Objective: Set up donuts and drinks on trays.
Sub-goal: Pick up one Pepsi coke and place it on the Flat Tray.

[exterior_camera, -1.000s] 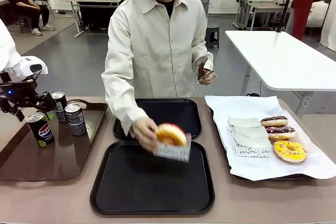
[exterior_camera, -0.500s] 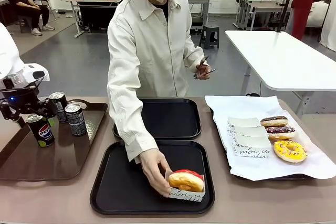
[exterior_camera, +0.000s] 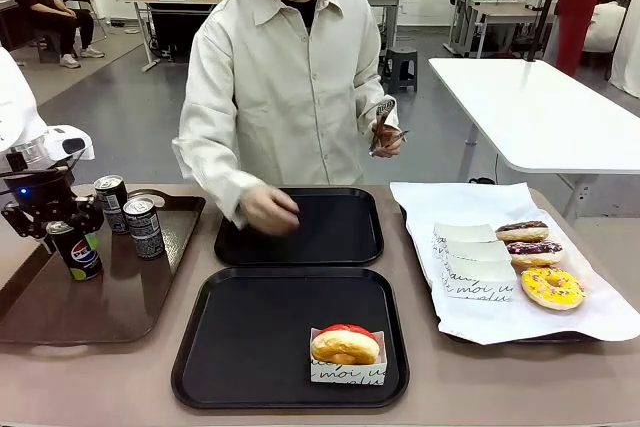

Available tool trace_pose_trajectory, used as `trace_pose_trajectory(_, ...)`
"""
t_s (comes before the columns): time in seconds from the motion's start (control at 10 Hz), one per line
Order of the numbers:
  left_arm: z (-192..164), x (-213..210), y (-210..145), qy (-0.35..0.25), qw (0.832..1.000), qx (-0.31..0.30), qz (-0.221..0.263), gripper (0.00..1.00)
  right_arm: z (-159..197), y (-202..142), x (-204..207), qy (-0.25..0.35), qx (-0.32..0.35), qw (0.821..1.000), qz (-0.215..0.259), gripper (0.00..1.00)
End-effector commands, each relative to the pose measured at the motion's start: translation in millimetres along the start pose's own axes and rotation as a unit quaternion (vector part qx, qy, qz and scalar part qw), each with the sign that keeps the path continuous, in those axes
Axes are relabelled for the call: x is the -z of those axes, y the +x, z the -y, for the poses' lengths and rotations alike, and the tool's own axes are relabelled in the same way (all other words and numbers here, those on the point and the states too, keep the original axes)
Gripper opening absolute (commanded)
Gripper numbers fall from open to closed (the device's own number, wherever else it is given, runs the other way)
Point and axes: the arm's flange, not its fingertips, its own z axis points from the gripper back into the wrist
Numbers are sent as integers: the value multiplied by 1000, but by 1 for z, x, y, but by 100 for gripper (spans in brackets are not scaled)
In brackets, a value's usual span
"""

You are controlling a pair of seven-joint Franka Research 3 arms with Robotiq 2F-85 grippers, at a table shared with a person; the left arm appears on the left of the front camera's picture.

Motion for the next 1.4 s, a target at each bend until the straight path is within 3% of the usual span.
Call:
trace_pose_trajectory(0.0, 2, -8, 3, -9, 1000, -16, -6, 0, 1, 0, -1, 11, -3, 1000, 4, 100)
trace_pose_trajectory(0.1, 1, -10, 3, -10, 1000, -14, -3, 0, 1, 0, -1, 11, -3, 1000, 4, 100)
trace_pose_trajectory(0.2, 2, -15, 2, -13, 1000, -9, 0, 10, 1, 0, -1, 11, -3, 1000, 4, 100)
trace_pose_trajectory(0.4, 11, -51, -9, -4, 999, 13, -29, 0, 1, 0, -1, 11, -3, 1000, 4, 100)
trace_pose_trajectory(0.8, 44, -149, -79, -17, 998, 58, -21, 0, 1, 0, -1, 11, -3, 1000, 4, 100)
trace_pose_trajectory(1.0, 47, -163, -99, -22, 998, 65, -4, 0, 1, 0, -1, 11, -3, 1000, 4, 100)
trace_pose_trajectory(1.1, 33, -166, -91, -13, 998, 58, 16, 0, 1, 0, -1, 11, -3, 1000, 4, 100)
trace_pose_trajectory(1.2, 48, -168, -97, -10, 998, 63, -14, 0, 1, 0, -1, 11, -3, 1000, 4, 100)
trace_pose_trajectory(1.3, 48, -168, -97, -10, 998, 63, -14, 0, 1, 0, -1, 11, -3, 1000, 4, 100)
